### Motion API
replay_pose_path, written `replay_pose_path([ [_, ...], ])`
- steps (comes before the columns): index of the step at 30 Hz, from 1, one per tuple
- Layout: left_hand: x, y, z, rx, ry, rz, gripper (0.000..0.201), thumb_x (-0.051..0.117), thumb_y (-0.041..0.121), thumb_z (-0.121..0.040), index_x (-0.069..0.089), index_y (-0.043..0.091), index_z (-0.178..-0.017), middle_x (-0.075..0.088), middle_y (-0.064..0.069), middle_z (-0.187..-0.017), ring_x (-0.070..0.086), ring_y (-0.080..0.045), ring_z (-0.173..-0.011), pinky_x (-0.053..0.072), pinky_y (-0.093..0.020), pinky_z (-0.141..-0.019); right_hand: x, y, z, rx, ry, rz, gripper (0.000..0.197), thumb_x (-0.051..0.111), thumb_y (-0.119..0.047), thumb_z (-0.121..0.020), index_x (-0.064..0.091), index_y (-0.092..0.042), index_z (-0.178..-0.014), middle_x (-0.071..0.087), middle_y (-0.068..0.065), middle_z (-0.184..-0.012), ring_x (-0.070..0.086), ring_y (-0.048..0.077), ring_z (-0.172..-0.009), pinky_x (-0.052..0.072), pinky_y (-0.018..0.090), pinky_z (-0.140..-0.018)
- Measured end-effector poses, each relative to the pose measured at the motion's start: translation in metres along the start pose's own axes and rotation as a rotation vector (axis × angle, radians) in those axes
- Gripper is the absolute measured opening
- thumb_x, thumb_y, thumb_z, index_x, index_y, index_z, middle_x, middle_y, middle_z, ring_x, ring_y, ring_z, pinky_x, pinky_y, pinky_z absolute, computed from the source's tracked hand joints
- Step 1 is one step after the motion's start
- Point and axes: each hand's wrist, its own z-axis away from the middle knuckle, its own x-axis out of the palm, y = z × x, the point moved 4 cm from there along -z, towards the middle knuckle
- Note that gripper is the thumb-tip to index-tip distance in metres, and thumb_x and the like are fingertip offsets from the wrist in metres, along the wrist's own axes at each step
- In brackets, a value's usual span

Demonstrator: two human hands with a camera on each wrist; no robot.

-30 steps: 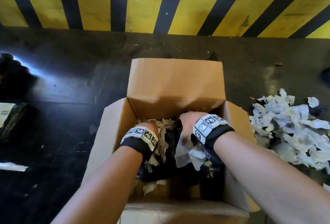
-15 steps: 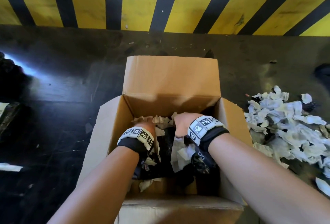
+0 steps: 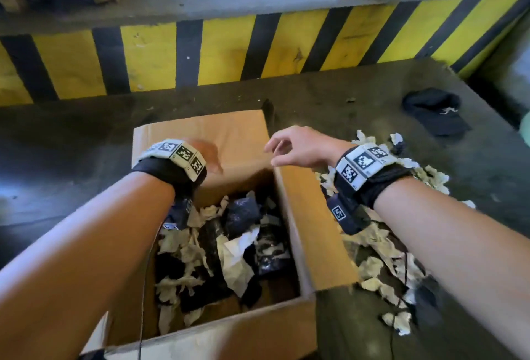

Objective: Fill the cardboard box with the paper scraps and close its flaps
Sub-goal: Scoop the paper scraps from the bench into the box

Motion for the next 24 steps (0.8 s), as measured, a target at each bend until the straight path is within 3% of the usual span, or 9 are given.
replay_pose_path([
  [2,-0.033,0.053,-0.007,0.075,0.056,-0.050,0.057,0.071,0.056,-0.084,0.069,0.016,-0.124,0.063,-0.007,-0.133,0.057,-0.030,-0.123,0.042,-0.039,-0.102,-0.037,0.051,0.021,0.116,0.066,0.029,0.037,0.080,-0.030,-0.085,0.070,-0.029,-0.120,0.074,-0.005,-0.112,0.069,0.017,-0.103,0.053,0.032,-0.089],
  [4,-0.059,0.114,-0.015,0.166,0.100,-0.036,0.060,0.071,0.059,-0.083,0.069,0.016,-0.125,0.064,-0.007,-0.133,0.059,-0.028,-0.121,0.043,-0.038,-0.102,-0.066,0.106,0.041,0.255,0.090,0.108,0.052,0.083,-0.029,-0.083,0.064,-0.024,-0.131,0.070,-0.001,-0.123,0.065,0.018,-0.105,0.048,0.029,-0.086],
  [6,-0.073,0.179,-0.015,0.243,0.127,-0.038,0.064,0.068,0.055,-0.088,0.059,0.014,-0.137,0.059,-0.008,-0.140,0.055,-0.028,-0.128,0.042,-0.037,-0.105,-0.083,0.165,0.056,0.390,0.102,0.200,0.070,0.086,-0.029,-0.078,0.055,-0.021,-0.140,0.064,0.003,-0.132,0.062,0.025,-0.115,0.047,0.030,-0.090],
  [10,-0.071,0.294,-0.040,0.389,0.135,0.086,0.095,0.081,0.055,-0.077,0.036,0.019,-0.152,0.050,-0.009,-0.148,0.052,-0.030,-0.132,0.044,-0.037,-0.105,-0.085,0.265,0.073,0.532,0.035,0.279,0.096,0.093,-0.041,-0.063,0.042,-0.031,-0.144,0.044,0.013,-0.148,0.051,0.042,-0.132,0.048,0.047,-0.102],
  [13,-0.045,0.353,-0.073,0.416,0.105,0.107,0.118,0.089,0.055,-0.064,0.021,0.027,-0.156,0.039,-0.016,-0.151,0.051,-0.039,-0.130,0.047,-0.045,-0.102,-0.069,0.317,0.079,0.597,-0.037,0.288,0.129,0.098,-0.039,-0.060,0.013,-0.044,-0.158,0.010,0.009,-0.167,0.021,0.052,-0.149,0.036,0.066,-0.112],
  [16,-0.007,0.390,-0.108,0.392,0.068,0.051,0.143,0.094,0.058,-0.051,0.000,0.037,-0.158,0.017,-0.018,-0.162,0.038,-0.047,-0.141,0.041,-0.057,-0.107,-0.046,0.351,0.066,0.595,-0.092,0.240,0.151,0.102,-0.036,-0.052,-0.004,-0.050,-0.159,-0.015,0.007,-0.171,0.007,0.056,-0.152,0.028,0.072,-0.114],
  [18,0.017,0.401,-0.136,0.342,0.038,0.003,0.159,0.094,0.064,-0.042,-0.015,0.042,-0.155,-0.004,-0.017,-0.167,0.020,-0.053,-0.147,0.033,-0.066,-0.111,-0.029,0.371,0.053,0.605,-0.115,0.187,0.158,0.103,-0.039,-0.050,-0.012,-0.050,-0.158,-0.022,0.008,-0.170,0.012,0.055,-0.152,0.026,0.069,-0.116],
  [20,0.040,0.404,-0.161,0.289,-0.025,-0.019,0.165,0.093,0.068,-0.034,-0.019,0.045,-0.154,-0.018,-0.014,-0.166,0.012,-0.061,-0.145,0.032,-0.074,-0.107,-0.012,0.390,0.042,0.620,-0.141,0.132,0.163,0.103,-0.043,-0.045,-0.016,-0.051,-0.156,-0.026,0.009,-0.169,0.018,0.053,-0.152,0.024,0.068,-0.118],
  [24,0.077,0.407,-0.189,0.301,-0.120,0.000,0.167,0.092,0.072,-0.029,-0.020,0.049,-0.151,-0.030,-0.009,-0.163,0.008,-0.062,-0.145,0.032,-0.076,-0.106,0.017,0.413,0.025,0.650,-0.125,0.087,0.158,0.103,-0.040,-0.048,-0.011,-0.051,-0.157,-0.018,0.007,-0.170,0.025,0.051,-0.149,0.044,0.062,-0.109],
])
